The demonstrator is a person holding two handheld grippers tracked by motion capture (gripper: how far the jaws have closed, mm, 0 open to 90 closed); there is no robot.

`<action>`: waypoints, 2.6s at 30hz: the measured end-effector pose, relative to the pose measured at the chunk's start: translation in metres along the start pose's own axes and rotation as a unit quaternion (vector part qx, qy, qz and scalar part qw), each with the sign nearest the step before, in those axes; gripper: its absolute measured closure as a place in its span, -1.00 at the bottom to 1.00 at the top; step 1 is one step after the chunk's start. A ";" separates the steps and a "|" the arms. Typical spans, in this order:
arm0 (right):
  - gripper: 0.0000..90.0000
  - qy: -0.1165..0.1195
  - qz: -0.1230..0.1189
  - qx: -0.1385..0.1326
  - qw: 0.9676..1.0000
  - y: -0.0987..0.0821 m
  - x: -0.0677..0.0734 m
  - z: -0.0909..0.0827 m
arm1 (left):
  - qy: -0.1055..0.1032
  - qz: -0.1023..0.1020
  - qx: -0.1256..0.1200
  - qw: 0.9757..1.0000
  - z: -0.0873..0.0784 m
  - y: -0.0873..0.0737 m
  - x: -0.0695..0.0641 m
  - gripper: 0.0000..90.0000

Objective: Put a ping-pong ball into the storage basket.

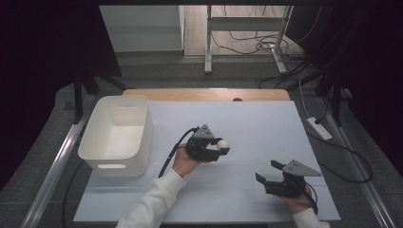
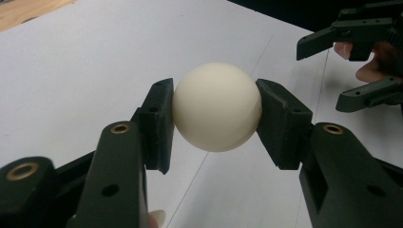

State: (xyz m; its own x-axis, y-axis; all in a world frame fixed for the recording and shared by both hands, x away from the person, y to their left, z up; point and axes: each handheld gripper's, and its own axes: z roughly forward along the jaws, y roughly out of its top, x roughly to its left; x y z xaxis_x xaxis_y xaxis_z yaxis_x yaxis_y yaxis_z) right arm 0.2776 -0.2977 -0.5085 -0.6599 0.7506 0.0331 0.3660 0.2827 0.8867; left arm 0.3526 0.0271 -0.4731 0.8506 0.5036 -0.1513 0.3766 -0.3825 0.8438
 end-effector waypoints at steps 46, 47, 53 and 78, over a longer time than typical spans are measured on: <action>-0.60 -0.002 -0.001 0.002 1.000 0.000 0.001 0.000 | 0.030 -0.008 -0.032 0.999 -0.038 -0.004 0.007 0.13; -0.60 -0.002 -0.001 0.001 1.000 0.000 0.001 0.000 | 0.029 -0.008 -0.032 0.999 -0.039 -0.004 0.007 0.13; -0.60 -0.002 -0.001 0.001 1.000 0.000 0.001 0.000 | 0.032 -0.008 -0.033 0.999 -0.042 -0.004 0.007 0.13; -0.60 0.000 0.000 0.000 1.000 0.000 0.001 -0.001 | 0.049 -0.019 -0.057 0.997 -0.060 -0.004 0.009 0.13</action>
State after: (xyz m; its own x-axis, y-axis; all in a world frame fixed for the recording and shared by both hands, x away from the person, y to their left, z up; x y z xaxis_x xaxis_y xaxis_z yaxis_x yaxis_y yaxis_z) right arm 0.2763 -0.2973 -0.5077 -0.6598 0.7507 0.0323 0.3650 0.2827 0.8870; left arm 0.3372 0.0796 -0.4466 0.7949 0.5908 -0.1383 0.3591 -0.2743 0.8921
